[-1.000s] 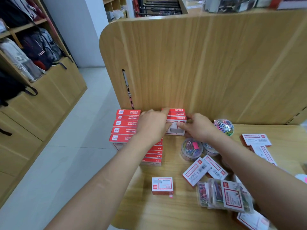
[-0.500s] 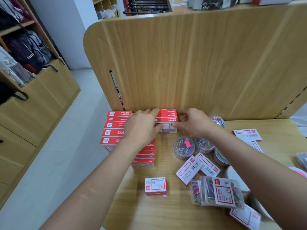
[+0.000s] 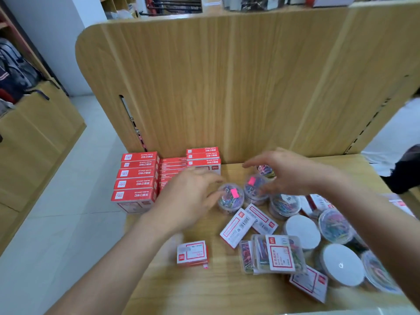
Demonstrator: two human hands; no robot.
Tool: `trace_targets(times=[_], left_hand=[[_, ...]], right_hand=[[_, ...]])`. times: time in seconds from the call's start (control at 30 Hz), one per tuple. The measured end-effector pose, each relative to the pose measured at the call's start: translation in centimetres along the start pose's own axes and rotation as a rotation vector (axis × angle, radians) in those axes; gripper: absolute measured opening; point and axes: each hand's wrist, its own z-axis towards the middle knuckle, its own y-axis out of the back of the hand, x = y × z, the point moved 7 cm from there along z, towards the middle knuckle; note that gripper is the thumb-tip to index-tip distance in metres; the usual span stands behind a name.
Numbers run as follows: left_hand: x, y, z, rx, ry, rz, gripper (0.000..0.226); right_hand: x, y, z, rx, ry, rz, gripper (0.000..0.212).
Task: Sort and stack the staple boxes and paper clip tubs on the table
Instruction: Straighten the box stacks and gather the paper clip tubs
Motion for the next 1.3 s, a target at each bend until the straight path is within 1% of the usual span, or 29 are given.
trace_targets(times=[0.03,0.1,0.23,0.3,0.43,0.5,0.57,0.63,0.73,0.77,0.8,0.83,0.87,0.9,0.93,1.0,1.07,1.13,1.2,1.23,1.3], left_hand=[[-0.6,-1.1,0.1,0.078,0.004,0.005,0.036],[-1.5,-3.0,0.5,0.177,0.039,0.056,0.048],[-1.7,-5.5,1.6,0.301,0.127,0.171,0.065],[-1.8,-6.2,2.0,0.351,0.160,0.174,0.064],[-1.8,-6.3,2.7,0.331,0.223,0.102,0.054],[-2.1,-6.5,3.0,0.324,0.229,0.073,0.052],[-2.3,-6.8,3.2,0.320,0.242,0.051,0.050],[-2.5,-7.0,3.5,0.312,0.247,0.051,0.050],[-3.1,-7.2,3.9,0.332,0.248,0.074,0.057],[-3.5,-7.0,4.1,0.315,0.241,0.097,0.060],[-4.1,-6.4,4.6,0.255,0.221,0.137,0.061],[-4.9,-5.7,5.3,0.161,0.193,0.173,0.060],[-5.7,-5.0,6.2,0.066,0.170,0.180,0.059],[-6.3,-4.7,7.2,0.010,0.173,0.170,0.059],[-6.8,-4.9,8.2,0.008,0.201,0.166,0.061],[-7.1,-6.4,10.2,0.118,0.288,0.195,0.067],[-7.0,-8.3,11.2,0.263,0.372,0.202,0.071],[-7.0,-9.2,11.6,0.318,0.406,0.174,0.064],[-7.0,-9.5,11.7,0.363,0.407,0.176,0.053],[-6.9,-9.6,11.5,0.403,0.418,0.172,0.051],[-6.5,-9.7,11.2,0.473,0.446,0.153,0.056]], right_hand=[[-0.3,-0.6,-0.4,0.007,0.001,-0.062,0.066],[-0.9,-1.8,-0.9,-0.007,-0.030,-0.145,0.073],[-0.8,-3.2,-1.0,-0.065,-0.172,-0.164,0.067],[-0.4,-3.7,-0.7,-0.092,-0.200,-0.197,0.061],[-0.4,-4.0,0.0,-0.147,-0.220,-0.118,0.047],[-0.8,-4.0,0.1,-0.155,-0.222,-0.054,0.047],[-1.4,-3.5,-0.3,-0.166,-0.216,0.053,0.053],[-2.5,-2.0,-1.1,-0.221,-0.214,0.228,0.056],[-5.8,1.2,-2.9,-0.309,-0.222,0.541,0.045],[-7.4,2.1,-3.7,-0.332,-0.237,0.641,0.042],[-9.2,2.8,-4.6,-0.351,-0.266,0.704,0.040],[-11.1,3.1,-5.3,-0.361,-0.306,0.706,0.041],[-12.9,3.3,-5.9,-0.363,-0.357,0.642,0.044],[-14.7,3.1,-6.3,-0.349,-0.409,0.529,0.049],[-16.2,2.9,-6.6,-0.330,-0.456,0.418,0.054],[-18.7,2.1,-6.7,-0.303,-0.519,0.283,0.061],[-20.3,1.3,-6.5,-0.308,-0.535,0.173,0.056],[-21.3,0.4,-6.3,-0.284,-0.512,0.084,0.051],[-21.9,-0.3,-6.2,-0.219,-0.492,0.030,0.053],[-21.9,-0.1,-6.2,-0.209,-0.479,-0.010,0.053],[-20.6,1.3,-6.2,-0.307,-0.384,-0.132,0.047]])
